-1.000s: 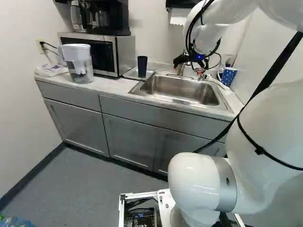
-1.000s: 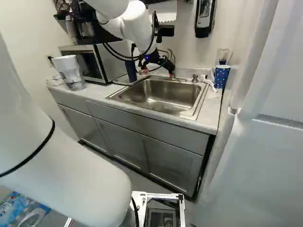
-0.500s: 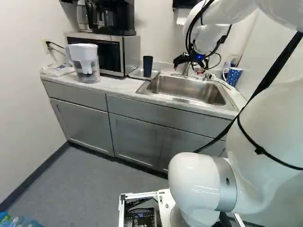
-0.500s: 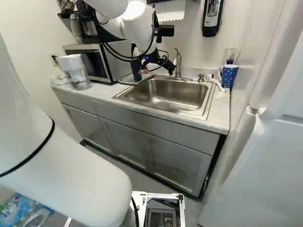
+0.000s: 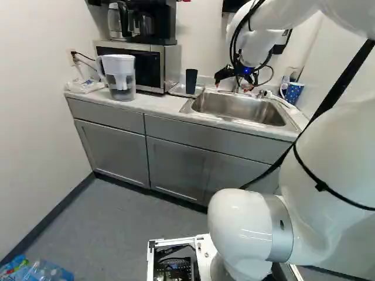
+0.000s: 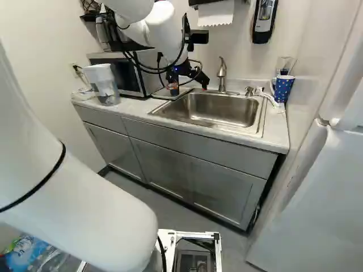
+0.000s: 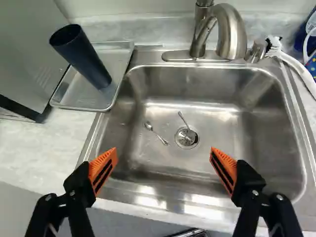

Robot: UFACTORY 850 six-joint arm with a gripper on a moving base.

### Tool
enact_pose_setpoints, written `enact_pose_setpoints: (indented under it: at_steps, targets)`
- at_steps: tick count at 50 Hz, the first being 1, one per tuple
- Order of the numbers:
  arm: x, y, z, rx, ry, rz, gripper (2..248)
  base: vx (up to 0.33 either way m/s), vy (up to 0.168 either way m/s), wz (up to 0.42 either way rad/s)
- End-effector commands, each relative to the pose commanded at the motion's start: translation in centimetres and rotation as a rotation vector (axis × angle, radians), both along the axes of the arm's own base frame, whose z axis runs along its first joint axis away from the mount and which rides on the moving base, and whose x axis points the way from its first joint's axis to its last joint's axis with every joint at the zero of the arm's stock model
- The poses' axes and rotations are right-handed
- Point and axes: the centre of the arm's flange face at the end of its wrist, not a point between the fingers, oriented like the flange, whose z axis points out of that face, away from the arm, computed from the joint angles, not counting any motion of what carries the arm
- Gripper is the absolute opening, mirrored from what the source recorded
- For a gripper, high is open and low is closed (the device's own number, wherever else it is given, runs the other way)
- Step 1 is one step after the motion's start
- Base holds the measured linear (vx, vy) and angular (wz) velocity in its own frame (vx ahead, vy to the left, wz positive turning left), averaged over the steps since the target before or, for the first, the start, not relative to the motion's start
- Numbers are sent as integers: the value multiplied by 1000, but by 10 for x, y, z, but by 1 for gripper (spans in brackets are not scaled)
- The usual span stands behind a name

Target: Rinse the cup and place it in the tray

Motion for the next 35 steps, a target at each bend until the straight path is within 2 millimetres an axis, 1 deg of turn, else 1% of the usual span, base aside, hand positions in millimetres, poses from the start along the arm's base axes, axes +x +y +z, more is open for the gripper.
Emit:
enact_pose_setpoints:
  at_steps: [35]
  targets:
    - [0, 0, 0, 0, 0, 0, 247, -111, 134, -9]
